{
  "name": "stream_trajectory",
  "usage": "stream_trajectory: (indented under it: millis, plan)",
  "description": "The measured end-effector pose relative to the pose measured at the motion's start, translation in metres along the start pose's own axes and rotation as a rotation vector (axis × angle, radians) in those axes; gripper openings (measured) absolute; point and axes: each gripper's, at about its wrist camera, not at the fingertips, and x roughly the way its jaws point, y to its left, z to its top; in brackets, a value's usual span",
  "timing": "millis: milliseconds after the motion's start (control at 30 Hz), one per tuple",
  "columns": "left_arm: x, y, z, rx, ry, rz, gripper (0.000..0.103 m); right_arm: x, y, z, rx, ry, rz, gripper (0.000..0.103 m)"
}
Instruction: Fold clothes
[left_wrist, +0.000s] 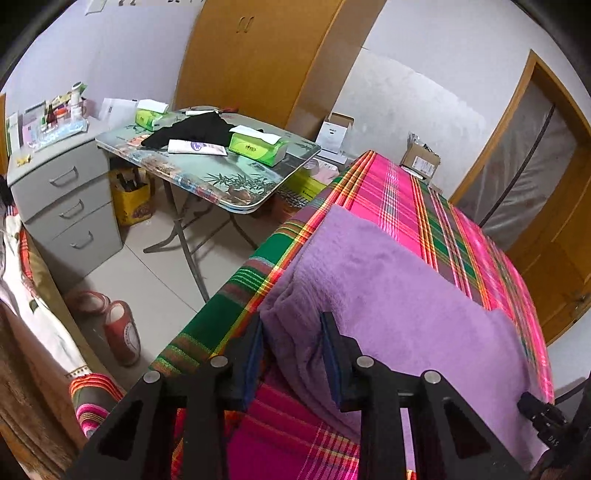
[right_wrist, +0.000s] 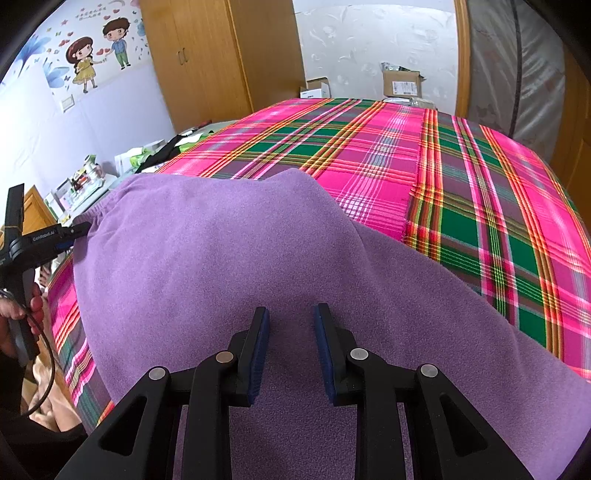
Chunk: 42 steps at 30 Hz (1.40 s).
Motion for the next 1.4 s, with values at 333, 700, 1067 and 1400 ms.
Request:
stream_trajectory:
  millis: [333,700,1067,1400]
  plan:
    - [0.000,-0.002,-0.001,-0.001,-0.010,0.019,0.030,0.000,0.000,0.000,-0.001,0.000,0.000,0.027]
    - [0.002,-0.008,0.000,0.048,0.008,0.057,0.031,0.000,0.000,0.000,0.004,0.000,0.006,0.027]
    - [-0.010,-0.011,0.010,0.060,0.000,0.011,0.022,0.000,-0.001,0.000,0.005,-0.001,0.008,0.027]
    - [-0.047,-0.032,0.032,0.090,-0.074,-0.159,0.020,0.000,-0.001,0.000,0.003,-0.001,0.006,0.027]
